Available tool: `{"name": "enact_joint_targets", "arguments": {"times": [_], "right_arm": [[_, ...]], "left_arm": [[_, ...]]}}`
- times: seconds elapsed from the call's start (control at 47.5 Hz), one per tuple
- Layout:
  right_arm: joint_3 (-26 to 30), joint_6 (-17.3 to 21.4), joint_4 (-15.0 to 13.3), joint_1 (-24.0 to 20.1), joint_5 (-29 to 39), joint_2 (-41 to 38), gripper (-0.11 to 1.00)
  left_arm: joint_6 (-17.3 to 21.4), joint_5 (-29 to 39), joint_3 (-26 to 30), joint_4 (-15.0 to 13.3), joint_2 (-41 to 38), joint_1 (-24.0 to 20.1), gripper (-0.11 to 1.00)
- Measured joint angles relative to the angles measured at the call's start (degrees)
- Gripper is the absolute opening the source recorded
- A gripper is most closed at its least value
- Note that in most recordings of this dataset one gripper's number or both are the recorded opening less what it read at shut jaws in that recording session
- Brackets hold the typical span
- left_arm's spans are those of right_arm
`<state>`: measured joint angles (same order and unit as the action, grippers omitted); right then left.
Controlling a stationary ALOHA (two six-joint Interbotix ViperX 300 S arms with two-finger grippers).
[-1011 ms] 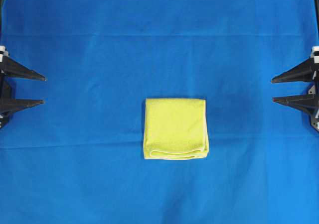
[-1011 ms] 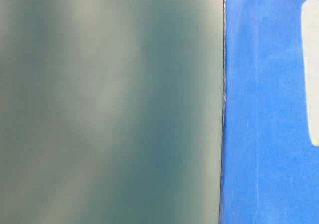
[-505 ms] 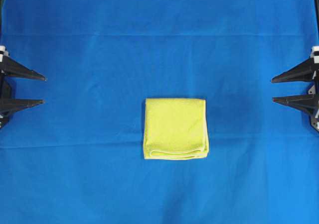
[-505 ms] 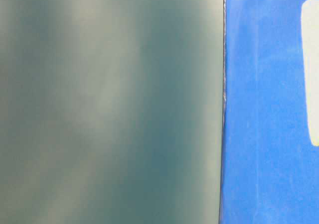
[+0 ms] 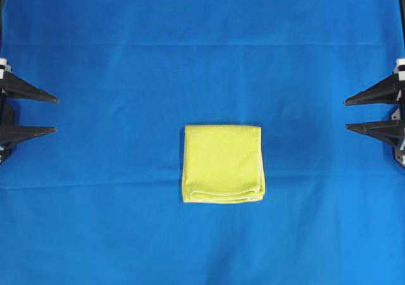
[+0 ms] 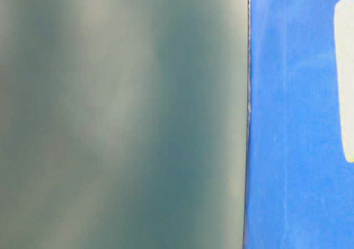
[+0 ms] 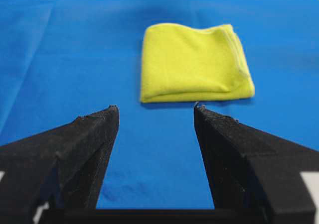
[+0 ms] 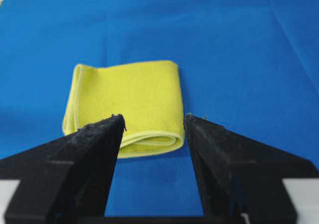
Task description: Fold the yellow towel.
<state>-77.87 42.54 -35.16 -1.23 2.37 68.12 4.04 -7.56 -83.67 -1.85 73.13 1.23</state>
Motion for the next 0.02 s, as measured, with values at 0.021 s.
{"name": "enact_joint_targets", "arguments": {"times": [0.021], "right_arm": [[0.00,0.00,-0.09,0.00,0.00,0.09,0.57]], "left_arm": [[0.00,0.00,0.00,0.00,0.09,0.00,0.60]]}}
